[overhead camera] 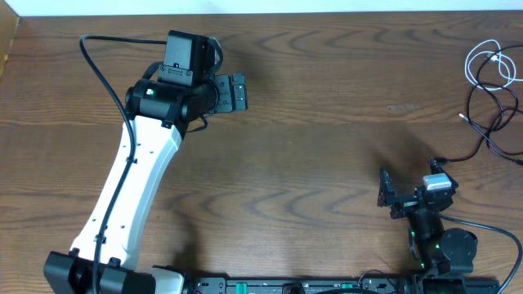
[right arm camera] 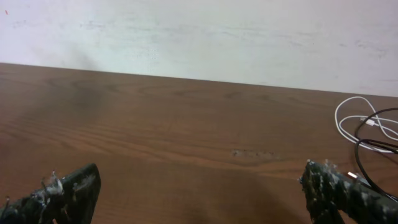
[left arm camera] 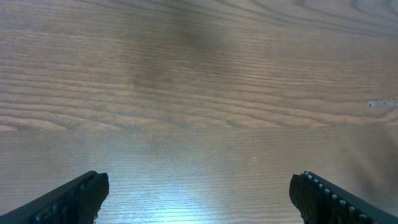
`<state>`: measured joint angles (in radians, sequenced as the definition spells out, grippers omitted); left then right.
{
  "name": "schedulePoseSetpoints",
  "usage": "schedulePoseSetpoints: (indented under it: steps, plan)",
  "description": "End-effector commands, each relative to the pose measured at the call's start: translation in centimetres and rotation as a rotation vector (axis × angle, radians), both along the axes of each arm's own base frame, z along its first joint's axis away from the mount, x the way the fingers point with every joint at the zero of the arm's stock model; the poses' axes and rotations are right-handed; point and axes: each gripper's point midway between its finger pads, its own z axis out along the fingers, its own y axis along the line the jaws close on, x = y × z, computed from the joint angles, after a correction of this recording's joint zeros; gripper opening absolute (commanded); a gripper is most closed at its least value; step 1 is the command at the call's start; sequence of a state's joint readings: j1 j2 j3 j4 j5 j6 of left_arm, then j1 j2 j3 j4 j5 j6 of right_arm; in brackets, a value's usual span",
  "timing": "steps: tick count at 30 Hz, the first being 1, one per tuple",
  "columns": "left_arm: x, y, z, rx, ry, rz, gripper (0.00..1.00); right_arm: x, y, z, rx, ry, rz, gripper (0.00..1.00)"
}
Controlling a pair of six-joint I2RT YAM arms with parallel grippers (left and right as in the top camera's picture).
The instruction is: Untangle cables
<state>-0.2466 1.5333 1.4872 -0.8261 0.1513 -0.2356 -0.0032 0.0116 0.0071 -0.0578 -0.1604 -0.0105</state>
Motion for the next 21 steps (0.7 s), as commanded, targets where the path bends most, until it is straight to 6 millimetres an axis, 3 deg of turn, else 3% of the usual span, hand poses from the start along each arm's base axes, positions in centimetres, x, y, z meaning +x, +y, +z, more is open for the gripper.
schedulePoseSetpoints:
  steps: [1,10,21]
  plan:
    - [-0.1,0.2,0.8,0.002,-0.022,0.001,0.98,-0.1,0.2,0.0,0.010,0.002,0.010,0.99]
    - [-1.2,1.0,2.3,0.000,-0.062,0.015,0.98,-0.1,0.2,0.0,0.010,0.002,0.010,0.99]
    - [-4.1,6.5,4.2,-0.009,-0.422,0.089,0.98,-0.1,0.2,0.0,0.010,0.002,0.010,0.99]
